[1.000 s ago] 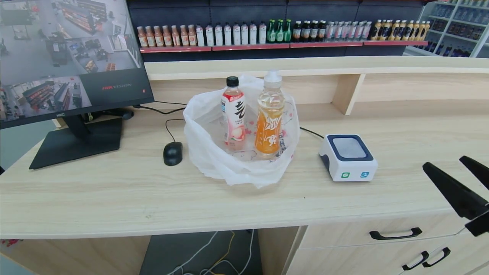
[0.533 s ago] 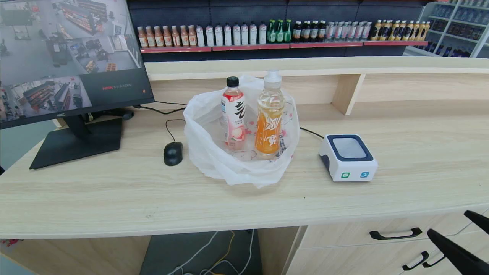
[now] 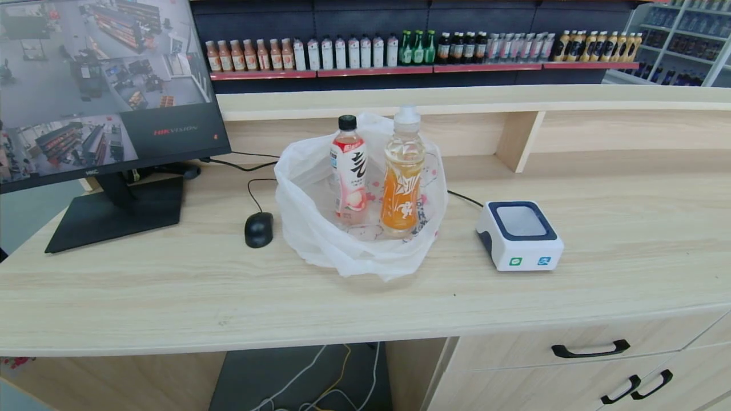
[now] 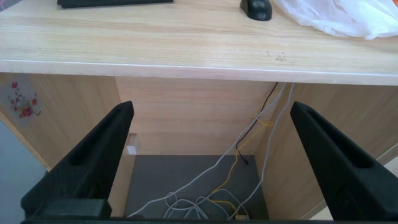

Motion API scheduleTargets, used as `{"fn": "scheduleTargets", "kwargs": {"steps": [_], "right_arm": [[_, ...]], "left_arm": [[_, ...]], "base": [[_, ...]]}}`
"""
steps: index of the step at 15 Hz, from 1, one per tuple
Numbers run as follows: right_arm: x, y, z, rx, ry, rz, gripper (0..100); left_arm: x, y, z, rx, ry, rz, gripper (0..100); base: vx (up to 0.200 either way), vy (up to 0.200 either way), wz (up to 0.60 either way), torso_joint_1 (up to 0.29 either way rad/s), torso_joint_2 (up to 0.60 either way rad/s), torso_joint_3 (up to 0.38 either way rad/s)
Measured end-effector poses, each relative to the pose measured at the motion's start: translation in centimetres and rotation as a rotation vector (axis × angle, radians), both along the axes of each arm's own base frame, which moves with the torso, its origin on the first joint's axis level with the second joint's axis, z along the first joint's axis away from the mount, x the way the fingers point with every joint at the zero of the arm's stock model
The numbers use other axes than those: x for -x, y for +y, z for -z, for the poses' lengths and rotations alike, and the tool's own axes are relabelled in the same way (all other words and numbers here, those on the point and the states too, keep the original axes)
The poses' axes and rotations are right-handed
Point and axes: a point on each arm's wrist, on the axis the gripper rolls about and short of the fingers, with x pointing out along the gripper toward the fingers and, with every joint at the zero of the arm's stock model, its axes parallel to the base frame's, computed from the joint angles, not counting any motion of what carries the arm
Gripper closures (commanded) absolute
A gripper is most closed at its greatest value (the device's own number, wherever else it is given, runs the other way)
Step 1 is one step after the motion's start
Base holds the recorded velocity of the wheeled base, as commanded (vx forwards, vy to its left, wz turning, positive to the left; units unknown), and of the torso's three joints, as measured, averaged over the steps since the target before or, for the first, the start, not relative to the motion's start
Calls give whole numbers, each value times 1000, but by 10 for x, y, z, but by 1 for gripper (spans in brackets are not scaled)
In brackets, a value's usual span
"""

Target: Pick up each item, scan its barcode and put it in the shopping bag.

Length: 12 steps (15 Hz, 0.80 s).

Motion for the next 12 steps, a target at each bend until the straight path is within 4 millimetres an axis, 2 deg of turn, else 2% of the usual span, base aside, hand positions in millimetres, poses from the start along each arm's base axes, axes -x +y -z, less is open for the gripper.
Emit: {"fn": "scheduleTargets", "kwargs": {"steps": [8,12], "right_arm": [[5,2,2,-28,-43,267,0],[6,2,3,-32,-42,344,0]], "left_arm": [[0,0,0,1,0,-1,0],[0,0,0,0,0,-1,0]], "base": [[0,0,0,0,0,0],[0,0,0,0,0,0]]}}
